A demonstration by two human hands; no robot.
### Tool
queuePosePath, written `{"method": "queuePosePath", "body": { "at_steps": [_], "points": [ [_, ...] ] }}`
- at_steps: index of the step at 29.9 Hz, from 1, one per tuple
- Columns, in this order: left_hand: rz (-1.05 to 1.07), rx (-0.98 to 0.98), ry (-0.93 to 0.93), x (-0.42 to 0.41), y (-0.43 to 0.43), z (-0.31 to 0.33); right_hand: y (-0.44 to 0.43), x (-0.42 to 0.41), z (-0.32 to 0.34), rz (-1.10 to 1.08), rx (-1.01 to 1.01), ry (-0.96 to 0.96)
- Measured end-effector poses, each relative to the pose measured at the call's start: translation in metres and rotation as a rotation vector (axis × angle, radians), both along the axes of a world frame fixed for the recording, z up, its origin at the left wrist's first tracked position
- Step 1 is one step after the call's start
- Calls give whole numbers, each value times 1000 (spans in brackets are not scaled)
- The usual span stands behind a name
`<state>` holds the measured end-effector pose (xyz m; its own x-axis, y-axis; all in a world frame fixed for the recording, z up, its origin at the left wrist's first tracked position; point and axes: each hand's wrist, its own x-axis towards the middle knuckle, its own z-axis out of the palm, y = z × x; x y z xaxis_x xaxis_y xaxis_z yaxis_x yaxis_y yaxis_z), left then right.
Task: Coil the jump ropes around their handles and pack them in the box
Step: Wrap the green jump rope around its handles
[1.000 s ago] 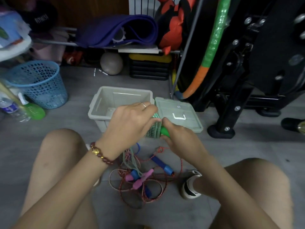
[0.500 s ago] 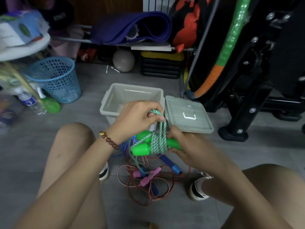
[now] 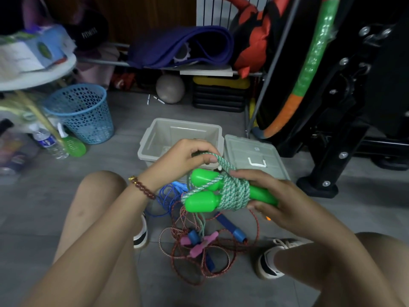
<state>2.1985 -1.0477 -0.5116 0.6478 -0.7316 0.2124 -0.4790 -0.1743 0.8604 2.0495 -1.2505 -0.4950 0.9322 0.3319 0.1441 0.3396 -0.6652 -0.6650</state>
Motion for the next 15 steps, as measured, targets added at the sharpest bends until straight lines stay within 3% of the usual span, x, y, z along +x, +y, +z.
{"method": "queuePosePath", "body": {
  "at_steps": [3, 8, 12, 15],
  "points": [
    [27, 7, -7, 2, 2, -1, -8, 1, 0, -12, 58, -32],
    [-15, -96, 26, -1, 0, -2, -12, 3, 3, -77, 346, -60],
    [31, -111, 46, -6, -8, -7, -11, 8, -1, -273, 553, -63],
    [51, -58, 165, -6, -11, -15, -13, 14, -7, -457, 635, -100]
  ]
}}
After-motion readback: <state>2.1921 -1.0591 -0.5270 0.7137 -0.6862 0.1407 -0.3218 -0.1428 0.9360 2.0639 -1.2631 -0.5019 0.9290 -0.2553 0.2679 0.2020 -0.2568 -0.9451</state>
